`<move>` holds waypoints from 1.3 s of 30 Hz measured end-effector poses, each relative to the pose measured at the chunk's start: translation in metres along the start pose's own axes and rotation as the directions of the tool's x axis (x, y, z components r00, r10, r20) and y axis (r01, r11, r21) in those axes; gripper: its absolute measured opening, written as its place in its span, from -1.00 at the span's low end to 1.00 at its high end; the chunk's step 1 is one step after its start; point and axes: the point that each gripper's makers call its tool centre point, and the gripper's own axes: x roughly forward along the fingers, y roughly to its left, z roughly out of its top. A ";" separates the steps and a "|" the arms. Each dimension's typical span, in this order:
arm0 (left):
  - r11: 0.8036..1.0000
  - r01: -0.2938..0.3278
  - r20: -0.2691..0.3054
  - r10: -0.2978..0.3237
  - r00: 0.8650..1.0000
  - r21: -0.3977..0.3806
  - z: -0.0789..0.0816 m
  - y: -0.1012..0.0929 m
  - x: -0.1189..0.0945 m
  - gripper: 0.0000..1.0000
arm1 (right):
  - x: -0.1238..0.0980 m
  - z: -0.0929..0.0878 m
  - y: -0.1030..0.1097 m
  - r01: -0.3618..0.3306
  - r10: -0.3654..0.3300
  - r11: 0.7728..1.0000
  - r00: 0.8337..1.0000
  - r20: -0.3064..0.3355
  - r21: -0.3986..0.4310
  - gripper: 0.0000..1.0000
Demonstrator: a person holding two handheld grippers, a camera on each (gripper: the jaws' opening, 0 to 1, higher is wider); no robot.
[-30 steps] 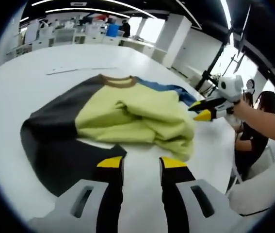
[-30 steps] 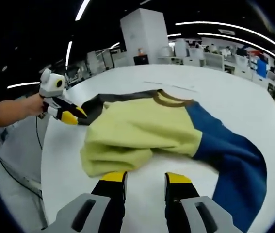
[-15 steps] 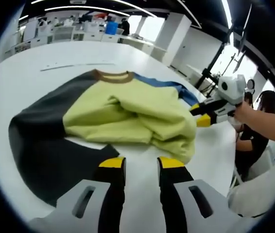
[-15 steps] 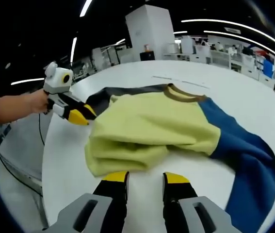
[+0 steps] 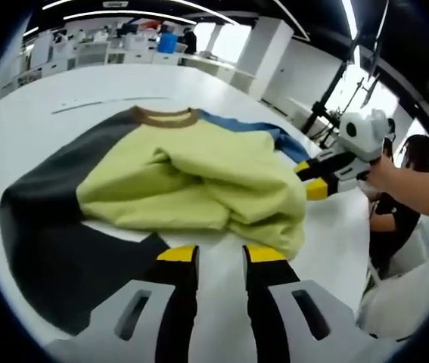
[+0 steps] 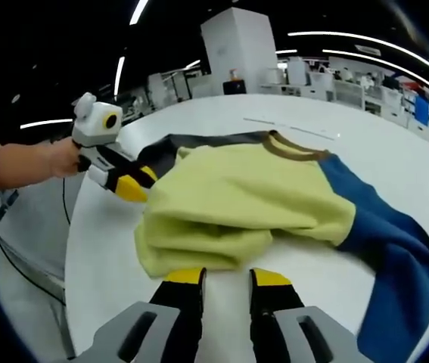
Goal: Fold the garment on the visible template until the final outline fits inside the template.
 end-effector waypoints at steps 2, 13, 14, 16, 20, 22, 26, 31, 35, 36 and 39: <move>1.000 -0.005 0.000 0.005 1.000 0.004 0.000 0.001 0.002 -0.60 | 0.001 0.000 0.000 0.000 0.000 1.000 1.000 0.001 0.002 -0.65; 1.000 -0.016 0.024 0.016 1.000 -0.003 0.004 0.003 0.007 -0.67 | 0.004 0.003 0.002 0.000 0.000 1.000 1.000 0.016 0.023 -0.76; 1.000 -0.018 0.030 0.018 0.999 -0.008 0.005 0.003 0.007 -0.68 | 0.005 0.002 0.003 -0.002 0.001 1.000 1.000 0.014 0.025 -0.77; 1.000 -0.020 0.049 0.021 0.999 -0.013 0.009 0.003 0.008 -0.68 | 0.006 0.001 0.003 -0.001 0.001 1.000 1.000 0.009 0.023 -0.78; 1.000 -0.018 0.064 0.019 0.998 -0.016 0.013 0.003 0.010 -0.69 | 0.007 0.000 0.004 0.000 0.000 1.000 1.000 0.009 0.023 -0.81; 1.000 -0.020 0.070 0.021 0.997 -0.022 0.014 0.004 0.011 -0.70 | 0.008 0.001 0.003 0.002 -0.002 1.000 1.000 0.011 0.026 -0.82; 0.998 -0.007 0.101 0.012 0.995 -0.056 0.016 0.002 0.013 -0.75 | 0.009 0.001 0.004 0.002 -0.002 1.000 1.000 0.016 0.029 -0.85; 0.998 -0.001 0.115 0.008 0.993 -0.065 0.017 0.000 0.014 -0.86 | 0.011 0.001 0.008 -0.007 0.006 0.999 1.000 0.024 0.046 -0.97; 0.998 0.000 0.128 0.009 0.992 -0.069 0.019 0.001 0.014 -0.98 | 0.013 0.001 0.009 -0.009 0.007 0.999 1.000 0.028 0.044 -1.00; 0.998 0.001 0.130 0.008 0.991 -0.069 0.020 0.001 0.014 -0.99 | 0.013 0.001 0.009 -0.009 0.008 0.999 1.000 0.030 0.046 -1.00; 0.998 0.002 0.134 0.007 0.991 -0.067 0.021 0.001 0.013 -1.00 | 0.013 0.001 0.008 -0.005 0.004 0.999 0.999 0.034 0.048 -1.00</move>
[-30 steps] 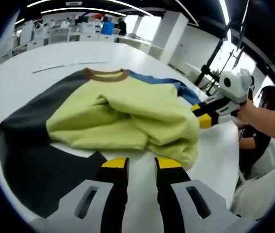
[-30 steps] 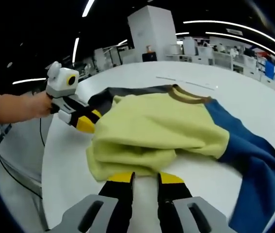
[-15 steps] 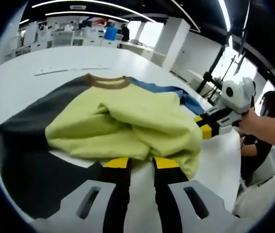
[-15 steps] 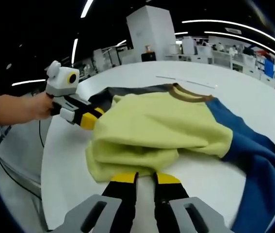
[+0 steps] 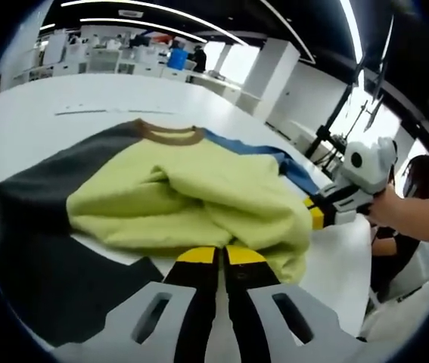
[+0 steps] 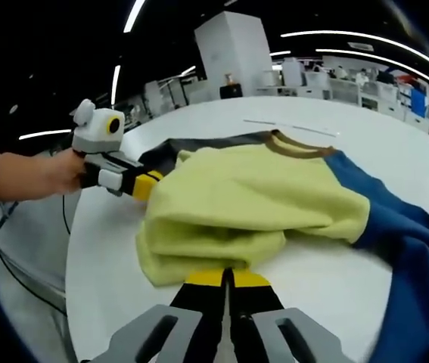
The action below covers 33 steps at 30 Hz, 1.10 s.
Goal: Fold the garment on the visible template until the final outline fits inside the template.
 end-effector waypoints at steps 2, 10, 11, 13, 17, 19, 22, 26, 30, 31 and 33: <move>1.000 0.000 0.003 0.000 1.000 0.005 0.001 -0.001 -0.001 -1.00 | 0.000 0.000 0.000 0.000 0.000 1.000 1.000 0.004 0.006 -1.00; 1.000 0.002 0.015 -0.002 1.000 0.020 0.005 -0.004 -0.006 -1.00 | -0.007 0.005 -0.001 0.002 -0.003 0.999 0.999 0.042 0.034 -1.00; 1.000 0.002 0.017 -0.003 1.000 0.024 0.006 -0.005 -0.007 -1.00 | -0.008 0.006 -0.002 0.002 -0.004 0.999 0.999 0.046 0.038 -1.00; 1.000 0.002 0.020 -0.003 1.000 0.028 0.007 -0.005 -0.008 -1.00 | -0.010 0.007 -0.002 0.002 -0.004 0.999 0.998 0.055 0.042 -1.00; 0.999 -0.002 0.032 0.001 0.999 0.039 0.012 -0.005 -0.013 -1.00 | -0.014 0.010 -0.003 0.005 -0.009 0.999 0.997 0.072 0.053 -1.00; 0.999 -0.001 0.037 -0.001 0.999 0.038 0.014 -0.006 -0.014 -1.00 | -0.015 0.012 -0.004 0.002 -0.007 0.998 0.997 0.080 0.061 -1.00; 0.999 -0.004 0.048 0.001 0.999 0.048 0.019 -0.007 -0.017 -1.00 | -0.020 0.017 -0.004 0.003 -0.010 0.998 0.995 0.101 0.064 -1.00; 0.998 -0.005 0.066 0.001 0.998 0.060 0.024 -0.009 -0.024 -1.00 | -0.026 0.021 -0.007 0.007 -0.015 0.998 0.993 0.120 0.068 -1.00; 0.998 -0.009 0.078 0.004 0.997 0.063 0.028 -0.007 -0.029 -1.00 | -0.034 0.026 -0.009 0.011 -0.022 0.997 0.989 0.146 0.077 -1.00; 0.998 -0.011 0.082 0.006 0.997 0.062 0.028 -0.006 -0.030 -1.00 | -0.035 0.026 -0.009 0.012 -0.024 0.997 0.988 0.151 0.078 -1.00; 0.998 -0.014 0.089 0.009 0.996 0.061 0.031 -0.005 -0.033 -1.00 | -0.037 0.029 -0.009 0.012 -0.024 0.997 0.987 0.161 0.078 -1.00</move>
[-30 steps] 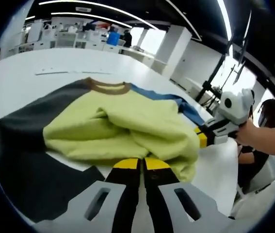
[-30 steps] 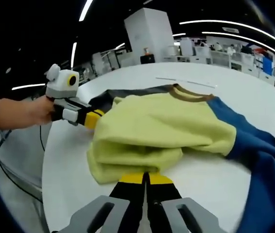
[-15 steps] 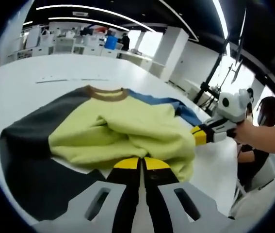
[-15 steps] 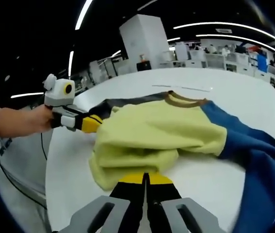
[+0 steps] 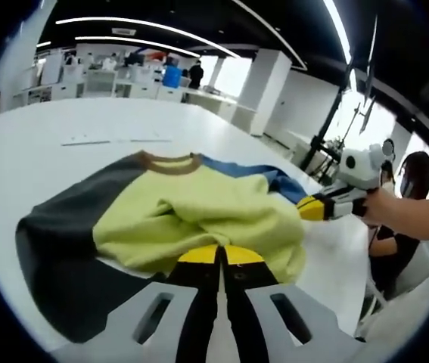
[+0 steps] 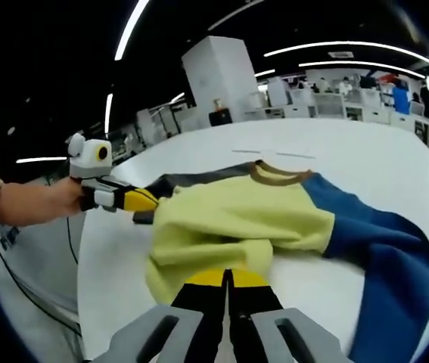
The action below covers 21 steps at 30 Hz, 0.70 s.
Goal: Fold the garment on the visible template until the final outline fits inside the template.
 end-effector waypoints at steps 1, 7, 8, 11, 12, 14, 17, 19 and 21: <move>1.000 -0.001 0.004 0.001 1.000 0.001 0.001 0.000 -0.001 -1.00 | -0.001 0.001 0.000 0.000 0.000 1.000 1.000 0.005 -0.001 -1.00; 1.000 -0.008 0.043 0.007 0.999 0.015 0.015 0.000 -0.013 -1.00 | -0.010 0.016 0.002 0.000 0.000 1.000 0.998 0.055 -0.001 -1.00; 1.000 -0.009 0.047 0.008 0.999 0.019 0.017 0.000 -0.014 -1.00 | -0.012 0.018 0.002 0.000 0.000 1.000 0.998 0.062 -0.001 -1.00; 1.000 -0.012 0.066 0.010 0.998 0.028 0.023 0.001 -0.021 -1.00 | -0.017 0.024 0.004 -0.001 0.001 1.000 0.997 0.083 -0.006 -1.00; 1.000 -0.014 0.073 0.012 0.997 0.028 0.025 0.001 -0.023 -1.00 | -0.019 0.026 0.005 -0.001 0.002 1.000 0.996 0.089 -0.008 -1.00; 0.999 -0.019 0.093 0.016 0.996 0.032 0.031 0.003 -0.028 -1.00 | -0.023 0.032 0.007 0.000 0.002 1.000 0.994 0.110 -0.015 -1.00; 0.999 -0.025 0.125 0.021 0.992 0.028 0.039 0.004 -0.038 -1.00 | -0.031 0.041 0.011 -0.003 0.006 1.000 0.991 0.136 -0.027 -1.00; 0.999 -0.026 0.139 0.022 0.990 0.027 0.042 0.005 -0.044 -1.00 | -0.036 0.047 0.014 -0.003 0.009 0.999 0.988 0.154 -0.037 -1.00; 0.999 -0.026 0.148 0.022 0.989 0.028 0.044 0.005 -0.048 -1.00 | -0.040 0.051 0.016 -0.008 0.014 0.999 0.986 0.168 -0.039 -1.00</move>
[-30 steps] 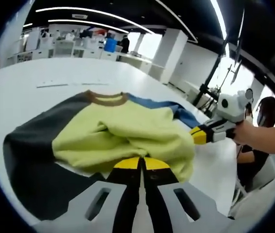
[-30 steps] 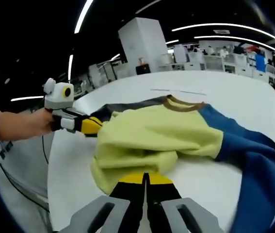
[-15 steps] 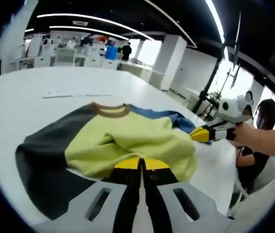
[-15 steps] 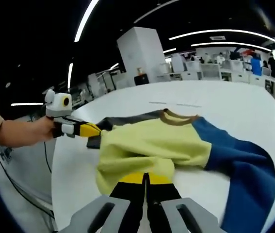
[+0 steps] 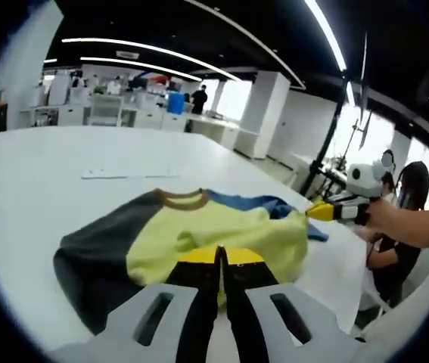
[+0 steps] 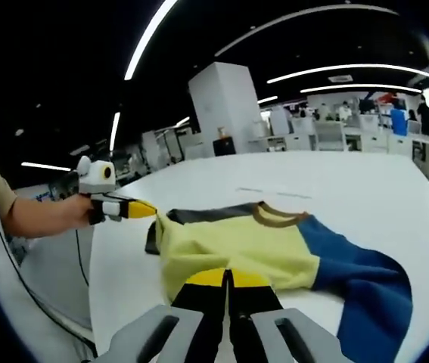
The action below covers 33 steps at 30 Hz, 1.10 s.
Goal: Fold the garment on the visible template until the final outline fits inside the template.
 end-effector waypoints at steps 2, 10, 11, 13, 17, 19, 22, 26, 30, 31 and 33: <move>1.000 0.000 0.011 0.000 1.000 -0.003 0.003 -0.001 -0.005 -1.00 | -0.003 0.006 0.004 -0.006 0.006 1.000 1.000 0.017 -0.005 -1.00; 1.000 0.014 0.073 -0.013 0.997 -0.014 0.016 -0.007 -0.023 -1.00 | -0.013 0.022 0.014 -0.020 0.020 1.000 0.996 0.087 0.007 -1.00; 1.000 0.001 0.059 0.000 0.998 -0.016 0.011 -0.002 -0.020 -1.00 | -0.010 0.015 0.008 -0.006 0.006 1.000 0.998 0.064 0.003 -1.00; 1.000 -0.015 0.043 0.016 0.999 -0.025 0.006 0.005 -0.016 -1.00 | -0.003 0.005 0.000 0.008 -0.009 1.000 0.999 0.038 0.019 -1.00; 0.999 -0.042 -0.002 0.042 0.999 -0.021 -0.008 0.017 -0.004 -1.00 | 0.003 -0.012 -0.004 0.023 -0.023 0.999 1.000 0.001 0.034 -1.00; 0.998 -0.055 -0.017 0.055 0.998 -0.026 -0.013 0.023 -0.002 -1.00 | 0.004 -0.024 -0.006 0.029 -0.028 0.999 0.999 -0.025 0.044 -1.00; 0.996 -0.079 -0.047 0.078 0.996 -0.028 -0.022 0.033 0.000 -1.00 | 0.003 -0.036 -0.007 0.037 -0.034 0.998 0.998 -0.047 0.057 -1.00; 0.992 -0.121 -0.105 0.118 0.988 -0.023 -0.039 0.048 0.003 -1.00 | 0.000 -0.046 -0.009 0.047 -0.043 0.996 0.997 -0.066 0.071 -1.00; 0.989 -0.150 -0.157 0.145 0.977 -0.019 -0.054 0.060 0.007 -1.00 | -0.002 -0.048 -0.010 0.056 -0.050 0.995 0.996 -0.070 0.077 -1.00; 0.987 -0.161 -0.179 0.156 0.971 -0.013 -0.059 0.065 0.007 -1.00 | -0.003 -0.049 -0.010 0.058 -0.053 0.995 0.996 -0.072 0.077 -1.00; 0.985 -0.174 -0.204 0.170 0.964 -0.006 -0.066 0.069 0.008 -1.00 | -0.003 -0.051 -0.010 0.060 -0.054 0.995 0.996 -0.076 0.078 -1.00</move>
